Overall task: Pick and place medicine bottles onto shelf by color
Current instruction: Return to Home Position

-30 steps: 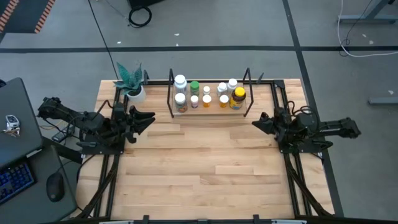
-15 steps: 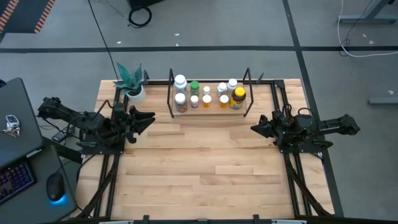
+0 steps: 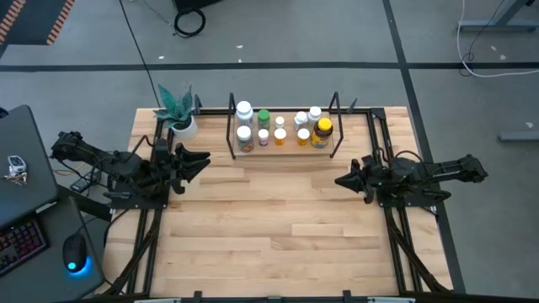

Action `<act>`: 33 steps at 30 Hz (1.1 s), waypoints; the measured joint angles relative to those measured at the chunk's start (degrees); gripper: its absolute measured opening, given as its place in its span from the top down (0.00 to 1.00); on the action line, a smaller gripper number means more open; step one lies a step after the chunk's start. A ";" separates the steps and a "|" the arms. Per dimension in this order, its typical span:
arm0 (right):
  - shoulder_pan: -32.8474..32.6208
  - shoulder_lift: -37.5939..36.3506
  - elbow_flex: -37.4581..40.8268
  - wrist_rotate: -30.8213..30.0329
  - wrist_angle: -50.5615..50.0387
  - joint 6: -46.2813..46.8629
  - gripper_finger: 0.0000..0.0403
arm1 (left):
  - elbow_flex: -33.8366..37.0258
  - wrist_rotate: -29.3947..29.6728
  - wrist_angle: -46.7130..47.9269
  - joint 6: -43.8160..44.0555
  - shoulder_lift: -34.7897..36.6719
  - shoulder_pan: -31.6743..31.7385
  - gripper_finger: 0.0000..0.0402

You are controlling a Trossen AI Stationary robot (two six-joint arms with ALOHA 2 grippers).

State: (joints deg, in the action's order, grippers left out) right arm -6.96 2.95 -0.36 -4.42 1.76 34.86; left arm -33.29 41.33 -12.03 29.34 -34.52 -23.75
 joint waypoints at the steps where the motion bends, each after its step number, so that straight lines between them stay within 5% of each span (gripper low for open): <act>1: 0.00 0.03 0.00 -0.23 0.01 -0.58 0.93 | 0.01 0.01 0.05 0.00 -0.01 0.00 0.57; 11: 0.00 0.01 0.00 -4.79 2.66 -6.94 0.94 | 0.01 0.02 0.34 -1.64 -0.01 0.00 0.57; 25: 0.02 2.04 0.00 -4.62 0.63 -23.71 0.94 | 0.02 0.04 0.39 -22.81 0.02 0.01 0.57; 33: 0.02 2.04 0.00 -4.79 1.18 -24.16 0.94 | 0.02 0.05 13.08 -29.68 -0.82 1.69 0.57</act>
State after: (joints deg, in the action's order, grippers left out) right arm -6.94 4.99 -0.36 -9.21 2.94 10.70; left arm -33.28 41.37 1.05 -0.34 -35.34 -22.05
